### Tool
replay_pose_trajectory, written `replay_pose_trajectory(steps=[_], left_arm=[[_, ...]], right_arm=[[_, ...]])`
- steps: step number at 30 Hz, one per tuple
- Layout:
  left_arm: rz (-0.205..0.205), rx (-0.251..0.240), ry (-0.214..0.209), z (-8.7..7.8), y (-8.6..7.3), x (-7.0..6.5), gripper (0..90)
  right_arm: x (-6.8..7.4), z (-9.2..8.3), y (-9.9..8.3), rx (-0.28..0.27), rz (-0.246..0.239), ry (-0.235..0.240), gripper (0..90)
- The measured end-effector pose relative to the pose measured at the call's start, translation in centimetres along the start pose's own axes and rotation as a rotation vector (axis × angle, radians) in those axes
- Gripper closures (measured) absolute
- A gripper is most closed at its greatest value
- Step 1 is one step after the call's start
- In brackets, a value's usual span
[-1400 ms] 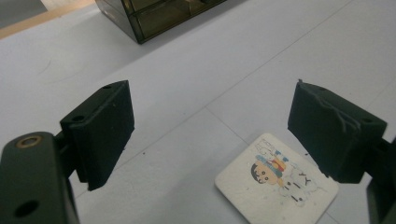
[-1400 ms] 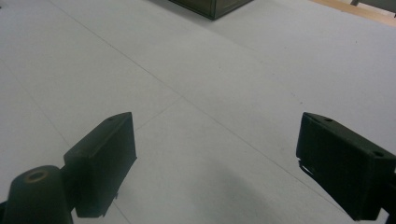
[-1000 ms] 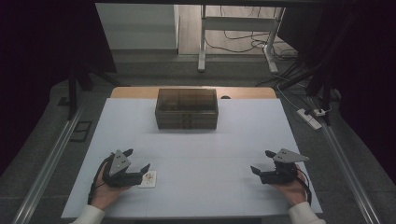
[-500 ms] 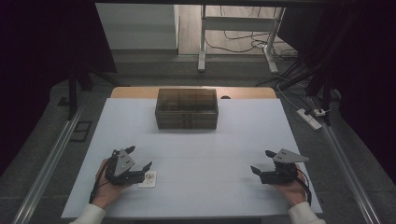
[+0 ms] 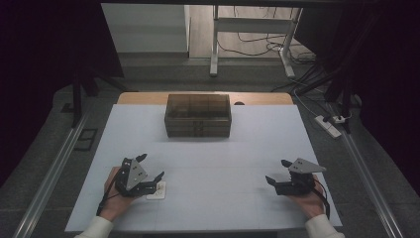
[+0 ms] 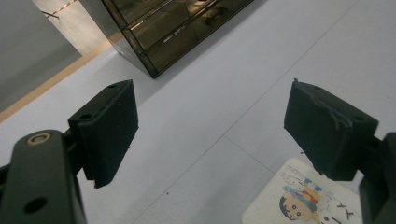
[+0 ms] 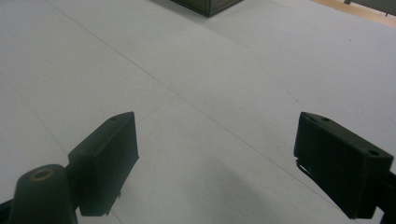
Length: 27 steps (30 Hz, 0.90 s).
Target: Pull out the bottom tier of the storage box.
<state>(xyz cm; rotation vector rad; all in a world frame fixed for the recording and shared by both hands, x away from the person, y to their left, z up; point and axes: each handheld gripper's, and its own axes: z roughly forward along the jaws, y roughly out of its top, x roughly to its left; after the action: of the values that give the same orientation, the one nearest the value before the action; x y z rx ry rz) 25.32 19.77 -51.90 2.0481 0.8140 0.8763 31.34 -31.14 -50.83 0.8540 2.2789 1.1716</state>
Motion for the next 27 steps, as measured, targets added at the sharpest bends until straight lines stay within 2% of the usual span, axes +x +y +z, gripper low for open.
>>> replay_pose_trajectory(steps=[10, 15, 19, 27], left_arm=[[0.034, -0.034, 0.018, 0.2, 0.4, -0.2, 18.2], [0.056, -0.038, 0.029, 0.5, 0.6, -0.4, 18.5], [0.089, -0.038, 0.043, 0.7, 0.9, -0.5, 18.8], [0.111, -0.052, 0.049, 1.1, 1.4, -0.9, 18.9]], right_arm=[[0.0, 0.1, 0.0, -0.002, 0.0, -0.01, 13.2], [0.1, 0.1, 0.0, 0.007, -0.005, -0.012, 13.2], [0.1, 0.2, 0.0, 0.007, -0.004, -0.012, 13.3], [0.1, 0.3, 0.0, 0.007, -0.008, -0.013, 13.4]])
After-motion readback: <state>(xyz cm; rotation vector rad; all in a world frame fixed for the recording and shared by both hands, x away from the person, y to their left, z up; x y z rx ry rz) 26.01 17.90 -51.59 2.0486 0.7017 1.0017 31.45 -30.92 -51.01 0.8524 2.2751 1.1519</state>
